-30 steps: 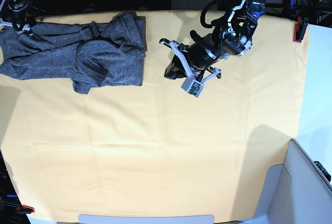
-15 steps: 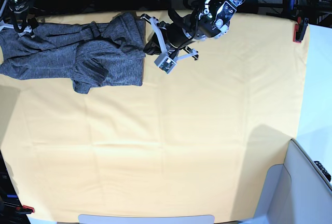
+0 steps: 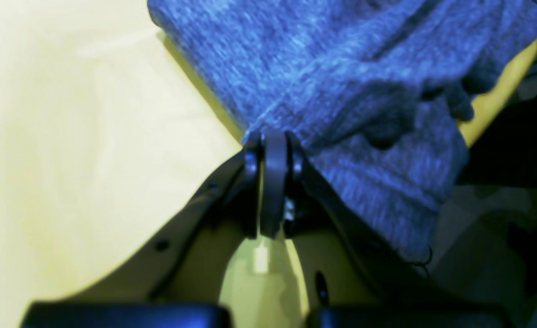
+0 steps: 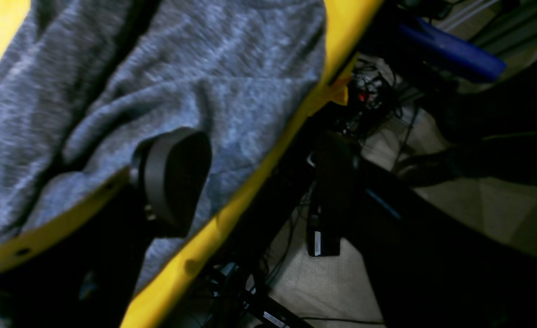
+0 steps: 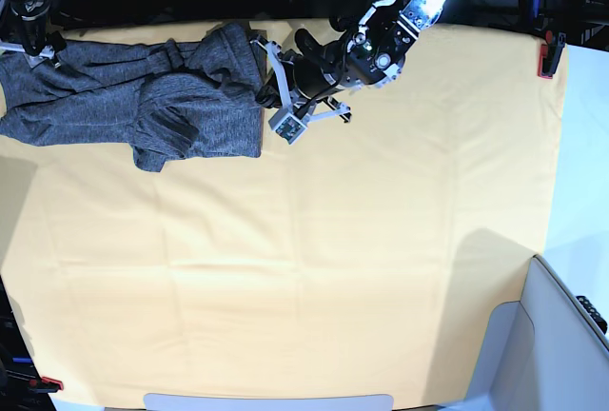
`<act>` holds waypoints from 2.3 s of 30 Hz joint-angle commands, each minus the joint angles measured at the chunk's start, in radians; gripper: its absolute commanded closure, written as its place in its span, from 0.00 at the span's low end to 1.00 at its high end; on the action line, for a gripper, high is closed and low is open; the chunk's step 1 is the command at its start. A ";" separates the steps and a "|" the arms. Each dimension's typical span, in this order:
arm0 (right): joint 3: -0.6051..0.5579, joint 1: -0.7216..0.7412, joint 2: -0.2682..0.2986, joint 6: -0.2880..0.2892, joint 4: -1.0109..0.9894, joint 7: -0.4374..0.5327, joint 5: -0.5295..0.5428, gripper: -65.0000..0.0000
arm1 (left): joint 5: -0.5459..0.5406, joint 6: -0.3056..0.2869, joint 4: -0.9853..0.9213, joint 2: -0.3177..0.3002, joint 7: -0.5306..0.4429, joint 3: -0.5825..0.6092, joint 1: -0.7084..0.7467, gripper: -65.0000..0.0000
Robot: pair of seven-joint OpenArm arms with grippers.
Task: Fold the T-shirt properly
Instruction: 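Grasp the folded bundle with the left gripper and press it over, then push the bundle with the left gripper toward the right gripper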
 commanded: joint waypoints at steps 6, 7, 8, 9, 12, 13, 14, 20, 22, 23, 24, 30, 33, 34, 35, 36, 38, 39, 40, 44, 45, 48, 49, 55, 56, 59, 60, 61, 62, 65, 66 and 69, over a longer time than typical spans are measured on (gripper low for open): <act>0.008 -0.004 0.013 0.000 0.013 0.017 -0.005 0.39 | -0.011 -0.006 0.012 0.045 -0.019 0.065 -0.016 1.00; 0.008 -0.004 0.013 0.000 0.013 0.017 -0.005 0.39 | -0.011 -0.006 0.012 0.046 -0.019 0.084 -0.018 1.00; 0.008 -0.004 0.013 0.000 0.013 0.017 -0.005 0.39 | -0.011 -0.006 0.012 0.054 -0.019 0.107 -0.018 1.00; 0.008 -0.004 0.013 0.000 0.013 0.017 -0.005 0.39 | -0.011 -0.006 0.012 0.063 -0.019 0.127 -0.018 1.00; 0.008 -0.004 0.015 0.000 0.013 0.017 -0.005 0.39 | -0.011 -0.006 0.015 0.066 -0.019 0.166 -0.018 1.00; 0.008 -0.004 0.016 0.000 0.013 0.017 -0.005 0.39 | -0.011 -0.006 0.016 0.066 -0.021 0.182 -0.018 1.00; 0.008 -0.002 0.016 0.000 0.013 0.017 -0.006 0.39 | -0.011 -0.006 0.016 0.066 -0.021 0.193 -0.018 1.00; 0.007 0.001 0.018 0.000 0.011 0.017 -0.006 0.39 | -0.014 -0.007 0.019 0.063 -0.078 0.306 -0.075 1.00; 0.007 0.001 0.018 0.000 0.011 0.017 -0.006 0.39 | -0.013 -0.013 0.042 0.059 -0.084 0.337 -0.079 1.00; 0.007 0.001 0.018 0.000 0.011 0.017 -0.006 0.39 | -0.013 -0.029 0.061 0.043 -0.084 0.344 -0.091 1.00; 0.007 0.001 0.018 0.000 0.011 0.017 -0.006 0.39 | -0.013 -0.053 0.087 0.026 -0.084 0.346 -0.104 1.00; 0.007 -0.001 0.018 0.000 0.010 0.017 -0.006 0.39 | -0.010 -0.027 0.187 -0.033 -0.072 0.226 -0.108 1.00; 0.007 -0.001 0.018 0.000 0.010 0.017 -0.006 0.39 | -0.010 0.064 0.170 -0.041 -0.070 0.146 -0.101 1.00; 0.007 -0.001 0.018 0.000 0.010 0.017 -0.006 0.39 | -0.008 0.091 0.159 -0.049 -0.070 0.130 -0.090 1.00; 0.007 0.001 0.016 0.000 0.010 0.017 -0.006 0.39 | -0.008 0.111 0.151 -0.056 -0.070 0.122 -0.082 1.00; 0.007 0.001 0.016 0.000 0.010 0.017 -0.006 0.39 | -0.008 0.128 0.144 -0.061 -0.070 0.120 -0.079 1.00; 0.007 0.001 0.015 0.000 0.010 0.017 -0.006 0.39 | -0.008 0.153 0.124 -0.062 -0.070 0.120 -0.071 1.00; 0.007 0.002 0.015 0.000 0.010 0.017 -0.006 0.39 | -0.008 0.157 0.111 -0.061 -0.070 0.120 -0.071 1.00; 0.007 0.004 0.015 0.000 0.010 0.017 -0.006 0.39 | -0.008 0.159 0.101 -0.059 -0.070 0.120 -0.070 1.00; 0.007 0.013 0.012 0.000 0.010 0.015 -0.006 0.39 | -0.008 0.154 0.076 -0.020 -0.070 0.122 -0.055 1.00; 0.007 0.013 0.012 0.000 0.010 0.015 -0.006 0.39 | -0.008 0.153 0.076 -0.009 -0.070 0.122 -0.056 1.00; 0.007 0.013 0.012 0.000 0.010 0.015 -0.006 0.39 | -0.008 0.151 0.076 0.025 -0.070 0.122 -0.059 1.00; 0.007 0.013 0.012 0.000 0.010 0.015 -0.006 0.39 | -0.008 0.149 0.070 0.034 -0.070 0.122 -0.064 1.00; 0.005 0.012 0.010 0.000 0.010 0.015 -0.006 0.39 | -0.010 0.149 -0.100 0.083 -0.072 0.166 -0.191 0.99; 0.005 0.012 0.010 0.000 0.010 0.015 -0.006 0.39 | -0.011 0.149 -0.128 0.096 -0.072 0.179 -0.211 0.99; 0.005 0.010 0.010 0.000 0.010 0.015 -0.006 0.39 | -0.014 0.149 -0.206 0.117 -0.072 0.216 -0.262 0.99; 0.005 0.010 0.010 0.000 0.010 0.015 -0.006 0.39 | -0.016 0.149 -0.231 0.126 -0.073 0.228 -0.276 0.99; 0.005 0.010 0.010 0.000 0.010 0.015 -0.006 0.39 | -0.016 0.148 -0.248 0.139 -0.073 0.239 -0.282 0.99; 0.005 0.010 0.010 0.000 0.010 0.015 -0.006 0.39 | -0.016 0.148 -0.261 0.149 -0.075 0.245 -0.286 0.99; 0.005 0.010 0.010 0.000 0.010 0.015 -0.006 0.39 | -0.011 0.125 -0.295 0.178 -0.081 0.269 -0.295 0.99; 0.005 0.010 0.010 0.000 0.010 0.015 -0.006 0.39 | -0.011 0.103 -0.303 0.191 -0.082 0.278 -0.299 0.99; 0.005 0.010 0.010 0.000 0.010 0.015 -0.006 0.39 | -0.010 0.064 -0.334 0.223 -0.084 0.280 -0.300 0.99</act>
